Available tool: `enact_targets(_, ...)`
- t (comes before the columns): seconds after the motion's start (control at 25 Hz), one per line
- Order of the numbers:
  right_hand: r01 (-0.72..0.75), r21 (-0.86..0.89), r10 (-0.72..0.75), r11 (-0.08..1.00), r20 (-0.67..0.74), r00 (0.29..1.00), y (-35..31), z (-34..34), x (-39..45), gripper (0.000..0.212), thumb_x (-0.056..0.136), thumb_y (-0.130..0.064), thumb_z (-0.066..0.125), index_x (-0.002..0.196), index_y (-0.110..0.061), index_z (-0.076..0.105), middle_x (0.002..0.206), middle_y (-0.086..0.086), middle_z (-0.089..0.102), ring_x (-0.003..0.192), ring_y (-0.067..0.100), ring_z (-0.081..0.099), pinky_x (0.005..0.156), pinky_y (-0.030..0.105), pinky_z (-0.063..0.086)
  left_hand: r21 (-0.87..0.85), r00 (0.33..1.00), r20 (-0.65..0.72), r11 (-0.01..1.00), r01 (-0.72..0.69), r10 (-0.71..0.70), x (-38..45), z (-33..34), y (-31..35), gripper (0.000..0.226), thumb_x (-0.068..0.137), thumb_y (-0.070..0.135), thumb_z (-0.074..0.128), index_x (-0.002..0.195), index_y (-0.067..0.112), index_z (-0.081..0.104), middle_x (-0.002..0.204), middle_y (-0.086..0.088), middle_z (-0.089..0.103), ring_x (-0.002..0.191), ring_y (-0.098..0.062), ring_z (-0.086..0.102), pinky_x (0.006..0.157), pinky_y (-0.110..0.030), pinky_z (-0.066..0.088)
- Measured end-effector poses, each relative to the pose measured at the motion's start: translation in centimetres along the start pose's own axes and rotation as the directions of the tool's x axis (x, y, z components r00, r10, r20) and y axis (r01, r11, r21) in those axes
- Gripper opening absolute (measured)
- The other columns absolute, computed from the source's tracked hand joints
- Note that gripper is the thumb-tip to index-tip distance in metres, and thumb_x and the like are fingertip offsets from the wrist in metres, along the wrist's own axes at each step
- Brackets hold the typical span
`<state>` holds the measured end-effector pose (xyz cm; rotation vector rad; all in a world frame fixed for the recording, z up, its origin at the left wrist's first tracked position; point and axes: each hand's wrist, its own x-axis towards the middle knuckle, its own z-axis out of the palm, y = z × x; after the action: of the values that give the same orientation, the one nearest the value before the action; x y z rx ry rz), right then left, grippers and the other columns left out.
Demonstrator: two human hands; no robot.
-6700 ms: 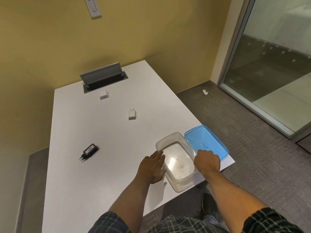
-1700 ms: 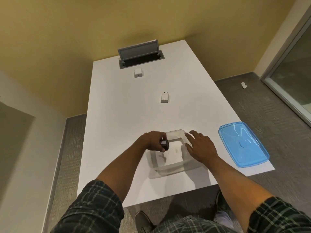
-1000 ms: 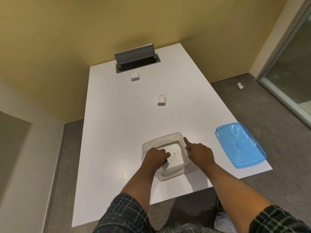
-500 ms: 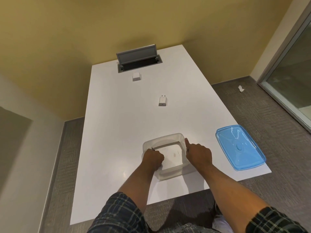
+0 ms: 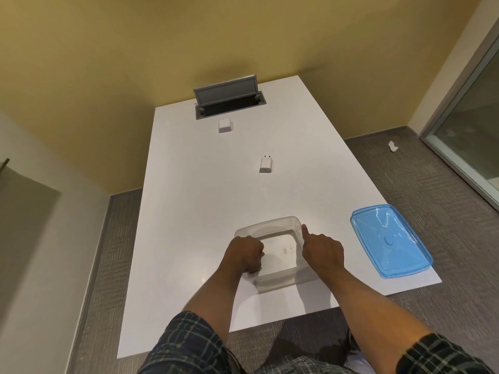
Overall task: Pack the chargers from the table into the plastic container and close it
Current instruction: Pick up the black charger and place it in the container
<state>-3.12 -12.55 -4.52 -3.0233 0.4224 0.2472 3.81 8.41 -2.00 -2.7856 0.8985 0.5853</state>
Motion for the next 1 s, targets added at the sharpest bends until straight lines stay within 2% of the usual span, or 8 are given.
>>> enact_targets(0.16, 0.001, 0.027, 0.0, 1.0, -0.06, 0.998, 0.0, -0.4, 0.0, 0.049, 0.102, -0.03, 0.04, 0.151, -0.029, 0.04, 0.081, 0.002, 0.074, 0.071, 0.026, 0.071, 0.057, 0.027, 0.043, -0.131, 0.942, -0.306, 0.986, 0.101, -0.137, 0.1, -1.5, -2.0, 0.032, 0.098, 0.036, 0.044, 0.092, 0.016, 0.068, 0.097, -0.005, 0.07, 0.093, -0.032, 0.067, 0.08, -0.037, 0.046)
enact_targets(0.28, -0.028, 0.03, 0.032, 0.999, -0.115, 0.993, -0.6, -1.0, 0.1, 0.045, 0.104, -0.038, 0.04, 0.143, -0.02, 0.053, 0.081, 0.004, 0.075, 0.072, 0.027, 0.072, 0.056, 0.028, 0.042, -0.19, 0.894, -0.367, 0.962, 0.198, -0.256, 0.6, -2.2, -4.0, 0.025, 0.099, 0.024, 0.043, 0.094, 0.015, 0.065, 0.1, -0.005, 0.067, 0.095, -0.032, 0.065, 0.081, -0.039, 0.044)
enact_targets(0.4, 0.03, 0.026, -0.023, 0.999, -0.226, 0.974, -1.6, -1.5, 1.0, 0.042, 0.098, -0.034, 0.056, 0.132, -0.01, 0.064, 0.083, 0.008, 0.074, 0.072, 0.031, 0.07, 0.055, 0.033, 0.047, -0.189, 0.894, -0.346, 0.955, 0.23, -0.284, 1.2, -1.9, -5.7, 0.028, 0.1, 0.02, 0.042, 0.117, 0.014, 0.063, 0.122, -0.004, 0.064, 0.114, -0.031, 0.061, 0.088, -0.04, 0.044)
enact_targets(0.48, 0.1, 0.02, -0.091, 0.995, -0.256, 0.962, -2.7, -1.8, 2.5, 0.043, 0.095, -0.032, 0.06, 0.131, -0.009, 0.063, 0.091, 0.008, 0.074, 0.075, 0.032, 0.068, 0.057, 0.036, 0.049, -0.175, 0.907, -0.315, 0.957, 0.233, -0.279, 1.9, -1.4, -7.0, 0.04, 0.104, 0.027, 0.038, 0.139, 0.013, 0.052, 0.143, -0.003, 0.054, 0.137, -0.025, 0.047, 0.099, -0.041, 0.041)
enact_targets(0.56, 0.139, 0.017, -0.131, 0.99, -0.236, 0.963, -3.9, -2.2, 4.3, 0.045, 0.095, -0.032, 0.058, 0.133, -0.009, 0.06, 0.101, 0.007, 0.073, 0.081, 0.032, 0.068, 0.062, 0.037, 0.049, -0.17, 0.927, -0.251, 0.955, 0.242, -0.279, 2.7, -0.7, -8.3, 0.049, 0.106, 0.032, 0.034, 0.15, 0.011, 0.04, 0.158, -0.004, 0.04, 0.151, -0.021, 0.03, 0.109, -0.041, 0.036)
enact_targets(0.72, 0.155, -0.005, -0.153, 0.988, -0.198, 0.968, -5.0, -3.6, 6.7, 0.052, 0.097, -0.034, 0.053, 0.14, -0.006, 0.051, 0.117, 0.007, 0.068, 0.094, 0.032, 0.065, 0.068, 0.038, 0.045, -0.196, 0.936, -0.196, 0.947, 0.255, -0.293, 3.5, -0.7, -8.7, 0.058, 0.108, 0.038, 0.027, 0.158, 0.008, 0.026, 0.166, -0.01, 0.025, 0.157, -0.024, 0.017, 0.123, -0.04, 0.022)
enact_targets(1.0, 0.141, -0.036, -0.144, 0.989, -0.134, 0.98, -7.6, -3.6, 12.4, 0.057, 0.103, -0.039, 0.041, 0.149, -0.005, 0.038, 0.135, 0.009, 0.058, 0.111, 0.032, 0.061, 0.079, 0.041, 0.046, -0.267, 0.932, -0.148, 0.921, 0.284, -0.33, 6.1, -0.4, -10.9, 0.062, 0.108, 0.039, 0.025, 0.161, 0.008, 0.016, 0.169, -0.009, 0.016, 0.158, -0.027, 0.01, 0.126, -0.043, 0.016)
